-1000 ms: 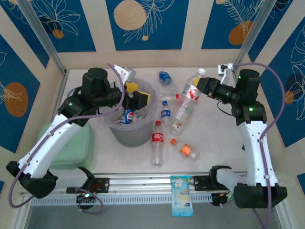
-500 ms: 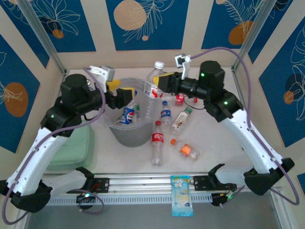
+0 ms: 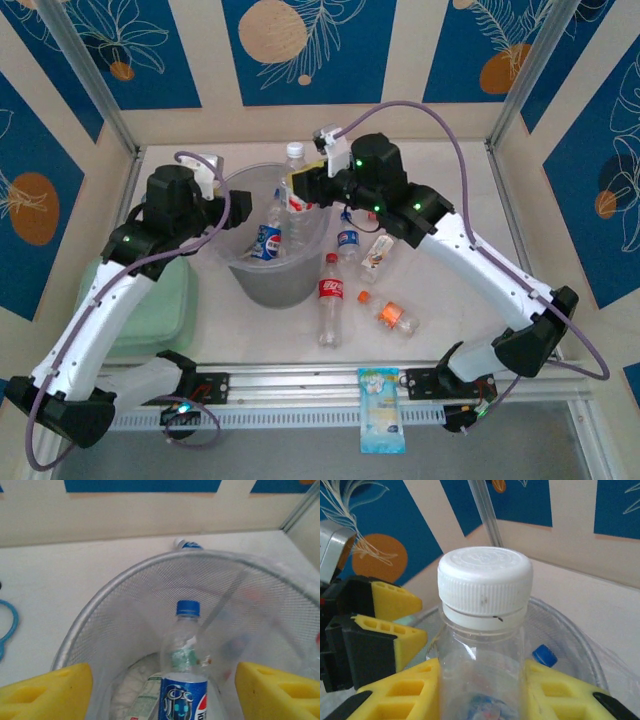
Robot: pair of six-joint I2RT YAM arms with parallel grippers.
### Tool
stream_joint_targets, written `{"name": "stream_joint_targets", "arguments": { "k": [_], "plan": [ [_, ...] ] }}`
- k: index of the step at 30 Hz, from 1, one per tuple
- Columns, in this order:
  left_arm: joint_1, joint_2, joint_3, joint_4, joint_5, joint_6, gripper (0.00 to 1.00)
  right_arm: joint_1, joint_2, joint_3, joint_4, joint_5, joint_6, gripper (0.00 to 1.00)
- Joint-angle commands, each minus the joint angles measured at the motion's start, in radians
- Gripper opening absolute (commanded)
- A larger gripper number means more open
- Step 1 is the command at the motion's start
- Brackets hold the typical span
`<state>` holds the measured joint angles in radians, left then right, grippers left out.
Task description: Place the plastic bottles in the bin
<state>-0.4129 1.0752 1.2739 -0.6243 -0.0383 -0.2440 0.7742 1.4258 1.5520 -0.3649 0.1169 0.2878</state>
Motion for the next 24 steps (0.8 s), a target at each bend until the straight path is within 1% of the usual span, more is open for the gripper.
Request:
{"name": "stream_joint_targets", "arguments": {
  "k": [1, 4, 6, 8, 11, 12, 15, 20, 24],
  "plan": [
    [0.009, 0.014, 0.007, 0.022, -0.02, 0.028, 0.74, 0.019, 0.022, -0.007, -0.059, 0.092, -0.044, 0.16],
    [0.009, 0.055, 0.067, 0.032, 0.023, 0.045, 0.73, 0.022, 0.052, -0.003, -0.1, 0.089, -0.021, 0.18],
    [0.007, 0.105, 0.145, 0.0, 0.074, 0.061, 0.72, 0.022, 0.074, 0.016, -0.131, 0.081, -0.014, 0.24],
    [0.005, 0.151, 0.207, -0.018, 0.132, 0.065, 0.72, 0.023, 0.089, 0.038, -0.158, 0.075, -0.004, 0.36],
    [0.0, 0.177, 0.222, 0.007, 0.174, 0.057, 0.71, 0.022, 0.091, 0.051, -0.173, 0.101, 0.031, 0.57],
    [-0.001, 0.182, 0.219, 0.016, 0.175, 0.055, 0.71, 0.022, 0.087, 0.051, -0.174, 0.112, 0.038, 0.61],
    [-0.006, 0.197, 0.213, 0.03, 0.171, 0.049, 0.69, 0.014, 0.067, 0.049, -0.175, 0.128, 0.045, 0.64],
    [-0.041, 0.24, 0.216, 0.029, 0.169, 0.055, 0.62, -0.016, -0.001, 0.054, -0.19, 0.127, 0.059, 0.67],
    [-0.078, 0.287, 0.227, 0.029, 0.158, 0.071, 0.57, -0.058, -0.072, 0.009, -0.184, 0.128, 0.083, 0.66]
  ]
}}
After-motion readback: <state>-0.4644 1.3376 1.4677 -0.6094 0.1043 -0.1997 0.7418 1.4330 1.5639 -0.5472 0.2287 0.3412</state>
